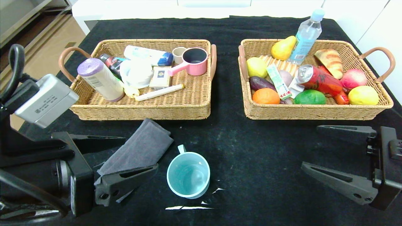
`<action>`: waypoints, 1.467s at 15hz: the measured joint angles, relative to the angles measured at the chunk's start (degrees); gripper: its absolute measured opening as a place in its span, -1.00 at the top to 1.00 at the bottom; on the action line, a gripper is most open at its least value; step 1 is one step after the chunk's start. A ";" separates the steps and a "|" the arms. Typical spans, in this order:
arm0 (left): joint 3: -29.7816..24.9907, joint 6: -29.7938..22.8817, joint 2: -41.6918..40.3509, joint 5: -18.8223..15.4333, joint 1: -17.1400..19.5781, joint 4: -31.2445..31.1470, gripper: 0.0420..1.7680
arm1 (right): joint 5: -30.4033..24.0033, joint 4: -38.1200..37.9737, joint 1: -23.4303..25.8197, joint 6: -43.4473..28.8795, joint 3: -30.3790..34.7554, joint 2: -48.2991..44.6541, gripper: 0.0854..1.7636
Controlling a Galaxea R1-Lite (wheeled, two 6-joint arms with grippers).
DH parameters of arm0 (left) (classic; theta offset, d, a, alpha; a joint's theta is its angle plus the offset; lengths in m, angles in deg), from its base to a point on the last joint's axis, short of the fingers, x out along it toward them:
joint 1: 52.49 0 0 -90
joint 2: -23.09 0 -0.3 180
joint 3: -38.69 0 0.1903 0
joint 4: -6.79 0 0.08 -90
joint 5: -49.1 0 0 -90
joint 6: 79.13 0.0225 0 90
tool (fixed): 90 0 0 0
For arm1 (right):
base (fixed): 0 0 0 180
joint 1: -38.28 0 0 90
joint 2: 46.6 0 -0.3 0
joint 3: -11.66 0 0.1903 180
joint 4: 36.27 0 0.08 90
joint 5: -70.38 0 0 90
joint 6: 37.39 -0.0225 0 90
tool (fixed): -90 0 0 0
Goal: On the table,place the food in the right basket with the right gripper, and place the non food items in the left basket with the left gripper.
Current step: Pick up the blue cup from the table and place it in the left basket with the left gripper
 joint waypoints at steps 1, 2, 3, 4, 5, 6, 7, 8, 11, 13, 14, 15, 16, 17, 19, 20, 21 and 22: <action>2.29 0.00 0.59 0.98 -0.44 -4.29 -0.94 | 0.11 0.04 0.06 0.00 0.00 0.00 -0.92; 4.94 0.00 1.41 2.24 -1.07 -8.34 -0.94 | 0.11 0.04 0.06 0.00 0.05 0.00 -0.92; 7.39 0.00 2.44 3.62 -1.73 -11.65 -0.94 | 0.13 0.04 0.11 -0.07 0.11 -0.02 -0.92; 9.64 0.05 3.71 4.92 -2.28 -14.46 -0.94 | 0.11 0.01 0.23 -0.07 0.27 -0.05 -0.92; 11.33 0.09 4.96 6.41 -2.72 -16.26 -0.94 | 0.09 0.06 0.80 -0.05 0.35 -0.07 -0.92; 12.79 0.13 6.21 7.57 -3.41 -18.08 -0.94 | 0.06 0.30 1.27 -0.05 0.43 -0.13 -0.92; 14.14 0.11 7.28 7.81 -4.07 -19.31 -0.94 | 0.06 0.87 1.44 -0.07 0.49 -0.22 -0.92; 15.48 0.06 8.28 7.96 -4.62 -20.97 -0.94 | 0.04 1.88 1.63 -0.09 0.74 -0.35 -0.92; 20.39 -0.41 11.67 8.48 -6.47 -26.37 -0.94 | 0.00 2.96 2.57 -0.07 1.12 -0.90 -0.92; 23.28 -0.59 14.07 10.47 -7.52 -28.07 -0.94 | 0.04 3.01 2.84 -0.09 1.21 -1.60 -0.92; 24.03 -0.80 15.21 11.57 -7.83 -28.09 -0.94 | 0.02 3.01 2.88 -0.09 1.21 -1.99 -0.92; 24.61 -1.22 16.16 12.12 -8.07 -28.05 -0.94 | 0.00 2.99 2.88 -0.09 1.21 -2.50 -0.92; 24.97 -1.77 17.12 12.59 -8.35 -28.05 -0.94 | -0.02 3.01 2.88 -0.11 1.18 -2.86 -0.92; 25.38 -2.26 18.03 13.47 -8.59 -28.03 -0.94 | 0.02 2.99 2.90 -0.11 1.18 -3.17 -0.92; 26.40 -2.73 19.64 14.87 -8.81 -27.98 -0.94 | 0.00 2.99 2.93 -0.11 1.18 -3.41 -0.92; 26.62 -2.76 20.26 14.87 -8.86 -28.00 -0.94 | 0.02 2.99 2.90 -0.09 1.21 -3.47 -0.92; 26.73 -2.78 20.81 14.67 -8.90 -28.00 -0.94 | 0.00 3.01 2.90 -0.11 1.26 -3.58 -0.92; 26.76 -2.86 21.44 14.74 -8.92 -27.97 -0.94 | 0.00 3.01 2.90 -0.11 1.37 -3.67 -0.92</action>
